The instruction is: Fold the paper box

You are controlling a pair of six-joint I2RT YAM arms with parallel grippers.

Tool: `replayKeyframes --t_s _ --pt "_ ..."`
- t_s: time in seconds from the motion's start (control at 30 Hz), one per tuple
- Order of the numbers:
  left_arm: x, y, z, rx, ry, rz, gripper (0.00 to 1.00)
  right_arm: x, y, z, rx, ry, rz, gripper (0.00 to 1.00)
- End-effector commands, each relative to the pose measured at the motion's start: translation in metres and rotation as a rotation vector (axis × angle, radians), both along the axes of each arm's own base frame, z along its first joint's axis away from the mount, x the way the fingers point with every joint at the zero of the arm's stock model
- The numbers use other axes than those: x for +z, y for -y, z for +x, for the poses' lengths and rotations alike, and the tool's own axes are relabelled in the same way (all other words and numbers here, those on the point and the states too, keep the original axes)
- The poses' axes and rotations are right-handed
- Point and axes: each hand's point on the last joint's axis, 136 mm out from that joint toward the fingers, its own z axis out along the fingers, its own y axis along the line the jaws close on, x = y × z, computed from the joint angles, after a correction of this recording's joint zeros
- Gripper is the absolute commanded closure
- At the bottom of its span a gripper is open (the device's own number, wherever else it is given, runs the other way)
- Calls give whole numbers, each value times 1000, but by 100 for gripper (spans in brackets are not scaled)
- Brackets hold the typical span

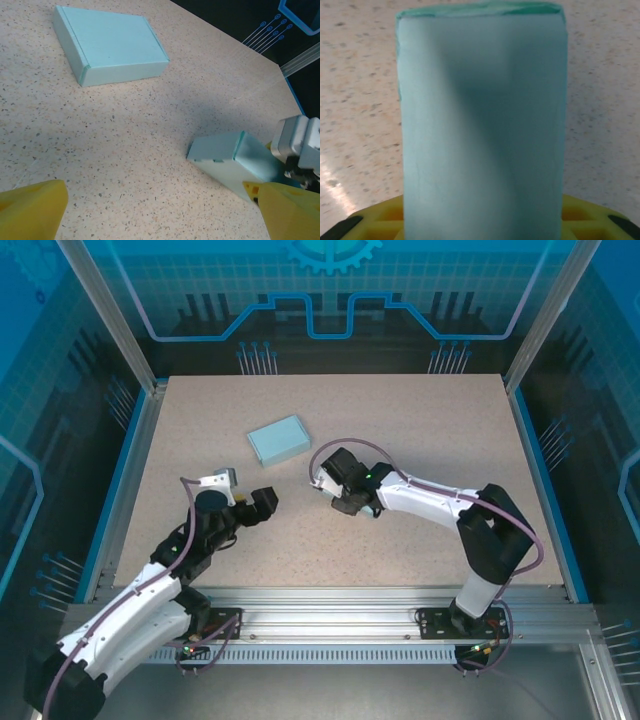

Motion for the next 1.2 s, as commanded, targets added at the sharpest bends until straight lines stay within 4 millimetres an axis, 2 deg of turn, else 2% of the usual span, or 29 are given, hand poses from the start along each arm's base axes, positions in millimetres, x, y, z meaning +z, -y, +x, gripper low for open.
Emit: replayKeyframes --t_s 0.0,0.17,0.27,0.37,0.43,0.67,0.87,0.93,1.0,1.17 --pt "-1 -10 0 29 8 40 1 16 2 31 -87 161 -51 70" --pt "3 -13 1 42 23 51 1 17 5 71 -191 304 -156 68" --pt "5 -15 1 49 30 58 1 6 -3 92 -215 345 -201 66" --pt "7 -17 1 51 34 72 1 -3 -13 104 -227 346 -208 62" --pt "9 -19 0 53 35 91 1 -6 -19 105 -226 330 -184 56" --pt "13 -28 -3 81 55 114 1 -10 -28 83 -161 278 -134 39" --pt "14 -28 -3 82 54 110 1 -15 -11 65 -143 246 -175 16" --pt "15 -27 -3 82 56 107 1 -13 -10 55 -145 223 -152 11" --pt "15 -27 -3 82 56 103 1 -5 -14 45 -155 206 -90 8" --pt "18 -27 -2 83 63 101 1 39 -14 24 -327 159 178 7"
